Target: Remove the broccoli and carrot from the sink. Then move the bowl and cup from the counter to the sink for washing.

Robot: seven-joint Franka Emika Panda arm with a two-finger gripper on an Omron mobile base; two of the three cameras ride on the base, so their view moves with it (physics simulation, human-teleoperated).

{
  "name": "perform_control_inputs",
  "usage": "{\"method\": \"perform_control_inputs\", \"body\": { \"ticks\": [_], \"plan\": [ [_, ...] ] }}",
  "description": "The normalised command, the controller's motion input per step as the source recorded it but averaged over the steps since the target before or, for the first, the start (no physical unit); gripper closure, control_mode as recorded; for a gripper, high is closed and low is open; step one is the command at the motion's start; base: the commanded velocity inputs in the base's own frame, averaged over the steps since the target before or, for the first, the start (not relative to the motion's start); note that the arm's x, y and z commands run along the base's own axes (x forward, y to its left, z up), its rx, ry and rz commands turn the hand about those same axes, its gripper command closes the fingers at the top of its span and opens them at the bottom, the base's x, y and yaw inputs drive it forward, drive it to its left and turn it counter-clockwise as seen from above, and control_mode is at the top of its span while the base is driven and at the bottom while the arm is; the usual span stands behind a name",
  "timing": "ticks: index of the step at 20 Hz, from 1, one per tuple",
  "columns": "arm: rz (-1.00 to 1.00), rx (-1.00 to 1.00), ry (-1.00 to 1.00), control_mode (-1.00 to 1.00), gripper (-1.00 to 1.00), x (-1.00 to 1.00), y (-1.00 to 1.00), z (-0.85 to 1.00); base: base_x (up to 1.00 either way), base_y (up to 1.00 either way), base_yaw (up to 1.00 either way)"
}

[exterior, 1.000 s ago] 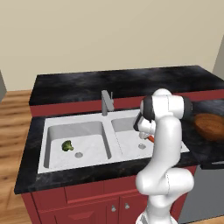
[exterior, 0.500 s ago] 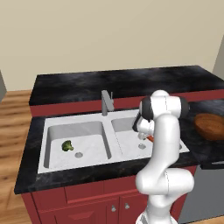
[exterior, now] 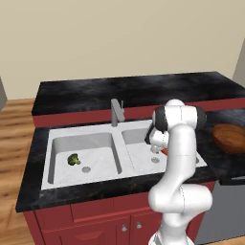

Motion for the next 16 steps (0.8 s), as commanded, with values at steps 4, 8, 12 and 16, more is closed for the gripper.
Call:
{"method": "perform_control_inputs", "body": {
  "ticks": [4,8,12,16],
  "plan": [
    [0.0,0.0,0.0,-1.0,1.0,0.0,0.0,-0.09,0.0,0.0,0.0],
    [0.0,0.0,0.11,-1.0,1.0,0.0,0.0,-0.06,0.0,0.0,0.0],
    [0.0,0.0,0.1,-1.0,1.0,0.0,-0.01,-0.01,0.0,0.0,0.0],
    [0.0,0.0,0.06,-1.0,1.0,-0.02,-0.04,0.17,0.0,0.0,0.0]
  ]
}}
